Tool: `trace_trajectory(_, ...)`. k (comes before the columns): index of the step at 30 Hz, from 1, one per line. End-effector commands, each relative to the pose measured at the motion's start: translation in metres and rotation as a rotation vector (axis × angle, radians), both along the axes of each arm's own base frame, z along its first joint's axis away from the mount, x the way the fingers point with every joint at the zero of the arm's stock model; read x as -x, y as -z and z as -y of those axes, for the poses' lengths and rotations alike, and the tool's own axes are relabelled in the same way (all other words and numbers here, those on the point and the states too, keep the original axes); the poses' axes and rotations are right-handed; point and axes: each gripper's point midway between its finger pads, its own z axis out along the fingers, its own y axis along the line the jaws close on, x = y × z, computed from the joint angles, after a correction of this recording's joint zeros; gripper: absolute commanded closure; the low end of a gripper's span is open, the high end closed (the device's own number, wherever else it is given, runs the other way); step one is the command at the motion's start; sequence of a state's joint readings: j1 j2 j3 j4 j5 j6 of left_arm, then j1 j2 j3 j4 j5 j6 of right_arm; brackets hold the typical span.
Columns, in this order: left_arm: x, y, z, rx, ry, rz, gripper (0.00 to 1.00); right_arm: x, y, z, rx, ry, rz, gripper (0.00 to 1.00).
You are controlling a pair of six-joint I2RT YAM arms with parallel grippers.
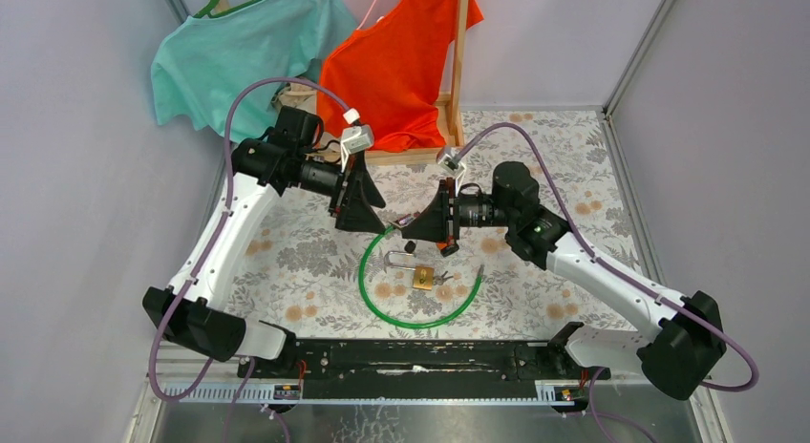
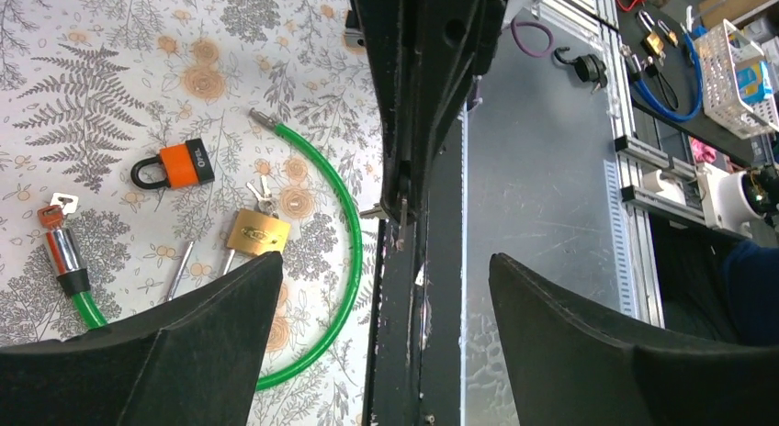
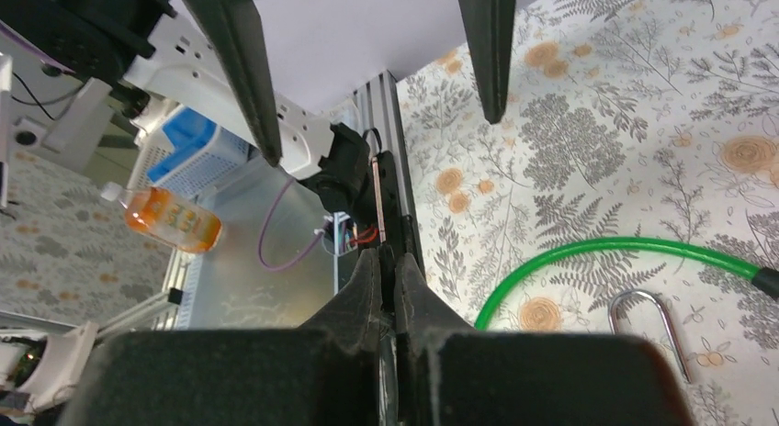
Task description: Unlock with the key
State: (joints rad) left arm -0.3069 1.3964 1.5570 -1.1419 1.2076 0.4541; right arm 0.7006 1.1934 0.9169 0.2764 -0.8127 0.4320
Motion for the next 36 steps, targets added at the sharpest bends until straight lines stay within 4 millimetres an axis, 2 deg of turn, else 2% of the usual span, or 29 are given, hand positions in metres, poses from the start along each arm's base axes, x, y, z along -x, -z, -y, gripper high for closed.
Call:
trace_trajectory(1,0.013,-0.006,-0.006,-0.006,0.038,0.057,0.13,0.011,-0.009,0.008,0.051,-0.057,0.089,1.00)
trace_trajectory(3,0.016,-0.004,-0.007,-0.003,0.055,0.063,0.18,0.009,-0.005,0.010,0.089,-0.052,0.096,1.00)
trace_trajectory(8,0.022,0.004,-0.002,-0.009,0.090,0.046,0.32,0.009,-0.010,0.009,0.119,-0.064,0.127,1.00)
trace_trajectory(10,0.024,0.009,0.001,-0.019,0.105,0.042,0.34,0.010,-0.010,0.007,0.130,-0.075,0.121,1.00)
trace_trajectory(16,0.013,0.032,0.006,-0.081,0.101,0.064,0.24,0.012,0.001,0.004,0.182,-0.094,0.036,1.00)
trace_trajectory(21,0.014,0.039,0.019,-0.092,0.148,0.031,0.24,0.009,0.012,0.008,0.235,-0.057,-0.007,1.00)
trace_trajectory(22,0.013,0.045,0.020,-0.110,0.155,0.038,0.19,0.007,0.014,0.011,0.256,-0.025,-0.015,1.00)
trace_trajectory(24,0.002,0.063,0.020,-0.168,0.143,0.079,0.10,0.001,0.024,0.022,0.311,0.062,-0.048,1.00)
trace_trajectory(28,-0.019,0.113,0.012,-0.312,0.211,0.212,0.02,0.001,0.059,0.055,0.448,0.257,-0.189,1.00)
trace_trajectory(32,-0.031,0.159,0.017,-0.452,0.374,0.319,0.00,0.023,0.105,0.098,0.600,0.423,-0.383,1.00)
trace_trajectory(36,-0.051,0.196,0.038,-0.543,0.483,0.368,0.00,0.048,0.124,0.137,0.707,0.537,-0.485,1.00)
